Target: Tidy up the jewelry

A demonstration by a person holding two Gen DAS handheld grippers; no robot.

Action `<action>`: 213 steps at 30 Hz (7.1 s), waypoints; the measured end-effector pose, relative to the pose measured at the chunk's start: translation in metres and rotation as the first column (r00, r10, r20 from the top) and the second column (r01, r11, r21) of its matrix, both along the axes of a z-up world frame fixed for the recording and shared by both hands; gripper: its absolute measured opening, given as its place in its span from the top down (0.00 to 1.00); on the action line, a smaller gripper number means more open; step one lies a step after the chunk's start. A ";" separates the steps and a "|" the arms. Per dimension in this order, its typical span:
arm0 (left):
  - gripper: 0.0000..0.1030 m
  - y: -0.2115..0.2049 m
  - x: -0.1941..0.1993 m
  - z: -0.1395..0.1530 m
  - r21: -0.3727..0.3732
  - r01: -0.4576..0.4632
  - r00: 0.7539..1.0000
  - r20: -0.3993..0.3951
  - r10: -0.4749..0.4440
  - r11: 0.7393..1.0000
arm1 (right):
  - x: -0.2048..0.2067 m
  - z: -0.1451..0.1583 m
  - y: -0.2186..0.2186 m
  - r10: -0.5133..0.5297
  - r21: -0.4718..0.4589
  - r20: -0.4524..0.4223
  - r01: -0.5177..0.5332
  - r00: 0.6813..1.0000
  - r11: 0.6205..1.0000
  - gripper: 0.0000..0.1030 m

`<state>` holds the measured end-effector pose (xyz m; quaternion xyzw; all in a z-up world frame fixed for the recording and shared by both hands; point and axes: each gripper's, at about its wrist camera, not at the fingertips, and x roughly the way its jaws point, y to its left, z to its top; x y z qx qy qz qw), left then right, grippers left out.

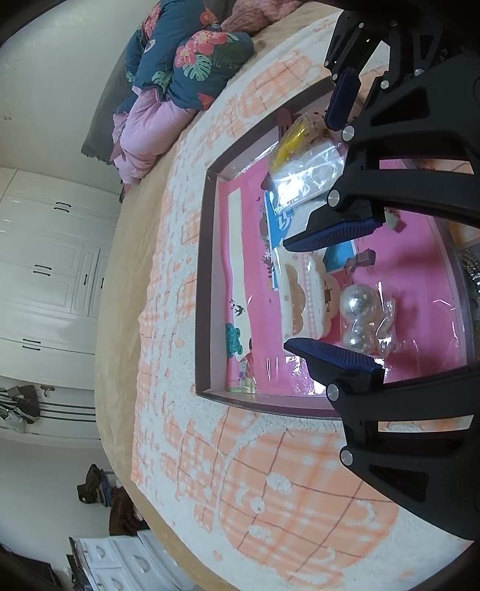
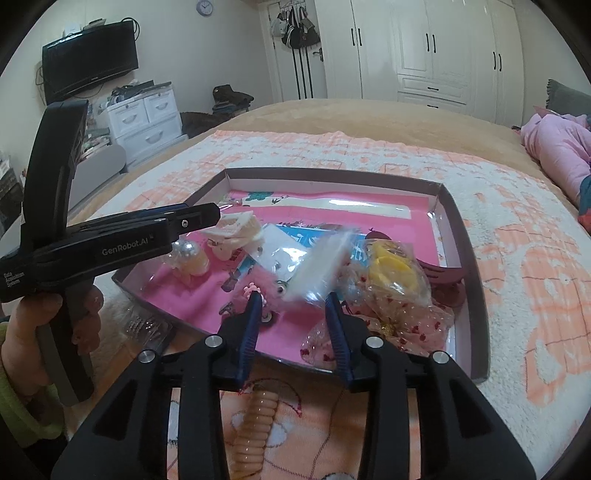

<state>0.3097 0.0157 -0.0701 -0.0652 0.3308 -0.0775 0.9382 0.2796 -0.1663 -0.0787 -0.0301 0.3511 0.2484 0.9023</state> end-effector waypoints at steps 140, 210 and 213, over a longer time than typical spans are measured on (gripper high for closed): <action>0.62 -0.029 0.014 -0.006 0.043 0.030 0.999 -0.028 -0.029 0.999 | 0.037 -0.004 -0.010 -0.004 0.004 0.017 0.004 1.000 1.000 0.79; 0.11 -0.014 -0.126 0.020 0.044 -0.035 0.996 0.087 0.031 0.998 | -0.087 0.030 -0.059 -0.142 0.051 0.156 0.135 0.978 0.990 0.07; 0.11 -0.016 -0.132 0.019 0.054 -0.035 0.994 0.103 0.030 0.998 | -0.094 0.029 -0.057 -0.147 0.037 0.177 0.143 0.973 0.989 0.06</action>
